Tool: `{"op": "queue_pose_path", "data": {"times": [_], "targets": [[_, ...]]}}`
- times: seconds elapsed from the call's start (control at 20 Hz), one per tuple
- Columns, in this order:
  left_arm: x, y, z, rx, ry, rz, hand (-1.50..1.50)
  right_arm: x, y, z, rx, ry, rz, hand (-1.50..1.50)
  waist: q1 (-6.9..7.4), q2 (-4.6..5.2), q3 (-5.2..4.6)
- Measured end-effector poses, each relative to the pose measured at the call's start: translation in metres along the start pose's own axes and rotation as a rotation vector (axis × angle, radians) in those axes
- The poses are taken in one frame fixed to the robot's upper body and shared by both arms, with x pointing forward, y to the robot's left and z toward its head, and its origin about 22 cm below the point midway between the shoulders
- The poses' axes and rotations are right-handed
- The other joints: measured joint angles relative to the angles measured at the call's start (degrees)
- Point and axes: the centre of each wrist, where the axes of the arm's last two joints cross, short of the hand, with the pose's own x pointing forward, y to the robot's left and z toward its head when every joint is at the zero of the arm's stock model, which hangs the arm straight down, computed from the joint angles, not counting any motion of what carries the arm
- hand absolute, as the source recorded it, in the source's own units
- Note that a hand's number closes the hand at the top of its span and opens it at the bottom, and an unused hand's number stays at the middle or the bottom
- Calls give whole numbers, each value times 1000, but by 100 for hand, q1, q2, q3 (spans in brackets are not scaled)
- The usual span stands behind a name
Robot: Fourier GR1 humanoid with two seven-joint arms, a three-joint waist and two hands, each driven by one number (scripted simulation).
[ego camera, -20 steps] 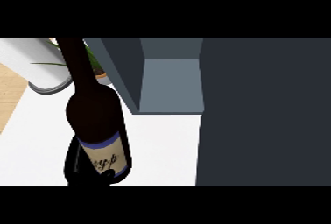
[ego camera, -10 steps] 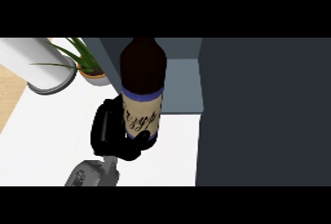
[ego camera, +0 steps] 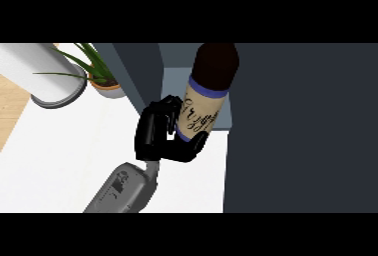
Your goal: Pick up the wine, place it into the cabinet and close the cabinet
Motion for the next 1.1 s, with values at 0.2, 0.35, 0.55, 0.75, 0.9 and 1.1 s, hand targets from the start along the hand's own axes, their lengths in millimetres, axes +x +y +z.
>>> {"op": "queue_pose_path", "data": {"times": [0.2, 0.35, 0.55, 0.75, 0.9, 1.1], "targets": [[-14, -1, -6, 15, 22, -5, 150, -6, -3, 0, 0, -3, -2, -150, -3, 2, -1], [-26, 1, -6, 38, 40, -8, 150, -4, -2, 4, 4, -3, 3, -150, -6, 3, 0], [-39, -4, -3, 61, 56, -24, 150, 1, -5, 0, 5, -2, 1, -150, -14, 6, -1], [-51, -1, -4, 77, 78, -18, 150, 2, -3, 2, 7, -4, 0, -150, -19, 5, -2], [-60, 2, -4, 84, 86, -18, 150, -2, -3, 3, 11, 1, -6, -150, -18, 3, -2], [-71, 12, -1, 101, 89, 4, 150, -1, -3, 1, 10, -1, -11, -150, -11, 2, -2]]}}
